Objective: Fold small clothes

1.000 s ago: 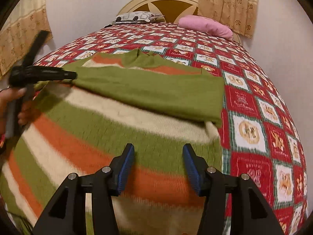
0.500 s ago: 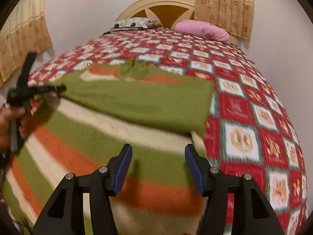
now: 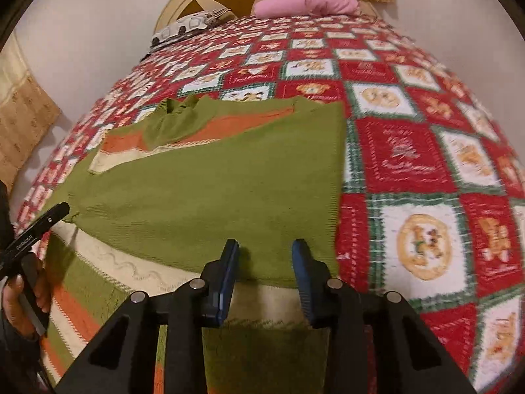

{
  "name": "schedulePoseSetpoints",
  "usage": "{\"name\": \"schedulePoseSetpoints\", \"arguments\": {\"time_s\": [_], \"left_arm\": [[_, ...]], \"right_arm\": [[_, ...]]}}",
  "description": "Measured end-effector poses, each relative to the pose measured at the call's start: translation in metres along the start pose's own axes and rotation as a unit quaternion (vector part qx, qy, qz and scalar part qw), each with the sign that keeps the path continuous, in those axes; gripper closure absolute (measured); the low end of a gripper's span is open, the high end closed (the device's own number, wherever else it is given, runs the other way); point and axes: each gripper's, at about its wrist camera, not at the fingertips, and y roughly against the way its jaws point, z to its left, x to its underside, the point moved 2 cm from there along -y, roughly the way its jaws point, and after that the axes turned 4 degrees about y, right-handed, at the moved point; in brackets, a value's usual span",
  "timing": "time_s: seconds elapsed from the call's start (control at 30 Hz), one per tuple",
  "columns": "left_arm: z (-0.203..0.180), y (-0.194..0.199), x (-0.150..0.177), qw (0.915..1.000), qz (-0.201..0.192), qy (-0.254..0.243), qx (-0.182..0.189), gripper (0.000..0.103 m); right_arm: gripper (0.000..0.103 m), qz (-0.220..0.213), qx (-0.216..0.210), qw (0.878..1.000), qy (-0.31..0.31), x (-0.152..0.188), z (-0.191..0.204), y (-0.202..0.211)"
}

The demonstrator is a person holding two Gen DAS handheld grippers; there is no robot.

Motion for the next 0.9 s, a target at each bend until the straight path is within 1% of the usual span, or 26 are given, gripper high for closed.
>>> {"name": "schedulePoseSetpoints", "arguments": {"time_s": [0.03,0.07,0.1,0.13,0.17,0.23,0.27,0.3,0.33,0.37,0.4,0.43,0.47,0.5,0.53,0.57,0.63,0.67,0.77,0.8,0.87,0.9], "left_arm": [[-0.001,0.0,0.0,1.0,-0.001,-0.003,-0.002,0.013],[-0.003,0.001,0.001,1.0,-0.002,-0.008,-0.002,0.009],[-0.004,0.001,0.001,0.9999,-0.002,-0.011,0.0,0.005],[-0.005,0.001,0.002,0.9999,-0.002,-0.013,0.002,0.004],[-0.005,0.002,0.002,0.9999,-0.003,-0.014,0.006,0.002],[-0.003,0.002,0.002,0.9999,-0.001,-0.009,0.011,0.002],[-0.001,0.002,0.002,0.9999,-0.001,-0.005,0.014,0.002],[0.0,0.002,0.002,0.9998,-0.001,-0.001,0.018,0.002],[0.001,0.003,0.002,0.9998,-0.002,0.003,0.021,0.002],[0.002,0.003,0.002,0.9997,-0.003,0.005,0.023,0.002],[0.001,0.003,0.003,0.9997,-0.005,0.005,0.023,0.002],[0.001,0.003,0.003,0.9997,-0.004,0.004,0.022,0.002],[0.0,0.002,0.002,0.9998,-0.003,0.002,0.02,0.002],[-0.001,0.003,0.002,0.9998,-0.005,0.001,0.017,0.002],[-0.002,0.007,0.003,0.9998,-0.014,0.0,0.015,0.002],[-0.001,0.011,0.003,0.9996,-0.023,0.0,0.014,0.002],[0.003,0.026,0.001,0.9991,-0.04,0.004,0.012,0.002],[0.008,0.033,0.0,0.999,-0.044,0.009,0.009,0.002],[0.026,0.06,0.005,0.998,-0.062,0.007,-0.005,0.002],[0.031,0.064,0.006,0.9978,-0.064,0.002,-0.014,0.0],[0.05,0.077,0.011,0.9968,-0.066,-0.009,-0.044,0.0],[0.058,0.082,0.012,0.9962,-0.067,-0.012,-0.054,0.0]], "right_arm": [[0.057,-0.006,0.017,1.0,0.006,-0.001,0.004,0.005],[0.051,-0.015,0.033,0.999,0.017,-0.005,0.01,0.01],[0.045,-0.026,0.034,0.999,0.028,-0.009,0.018,0.015],[0.045,-0.035,0.023,0.998,0.037,-0.015,0.025,0.016],[0.045,-0.034,0.014,0.998,0.044,-0.02,0.033,0.013],[0.045,-0.013,0.012,0.999,0.045,-0.023,0.034,0.0],[0.045,0.003,0.028,0.999,0.041,-0.022,0.028,-0.013],[0.046,0.015,0.056,0.998,0.034,-0.019,0.018,-0.021],[0.046,0.017,0.064,0.998,0.021,-0.015,0.008,-0.026],[0.046,-0.002,0.053,0.999,0.003,-0.012,-0.004,-0.023],[0.045,-0.006,0.057,0.998,-0.015,-0.01,-0.014,-0.019],[0.045,-0.001,0.075,0.997,-0.023,-0.008,-0.018,-0.017],[0.045,0.006,0.075,0.997,-0.027,-0.007,-0.021,-0.013],[0.045,0.0,0.075,0.997,-0.024,-0.006,-0.019,-0.007],[0.045,-0.014,0.091,0.996,-0.013,-0.007,-0.013,0.004],[0.045,-0.025,0.096,0.995,-0.003,-0.008,-0.006,0.012],[0.045,-0.045,0.085,0.995,0.017,-0.013,0.012,0.025],[0.045,-0.053,0.07,0.996,0.031,-0.017,0.027,0.031],[0.044,-0.048,0.036,0.996,0.064,-0.024,0.06,0.025],[0.043,-0.043,0.033,0.996,0.069,-0.024,0.067,0.018],[0.043,-0.029,0.034,0.996,0.076,-0.023,0.077,-0.002],[0.043,-0.012,0.037,0.996,0.077,-0.021,0.079,-0.018]]}}
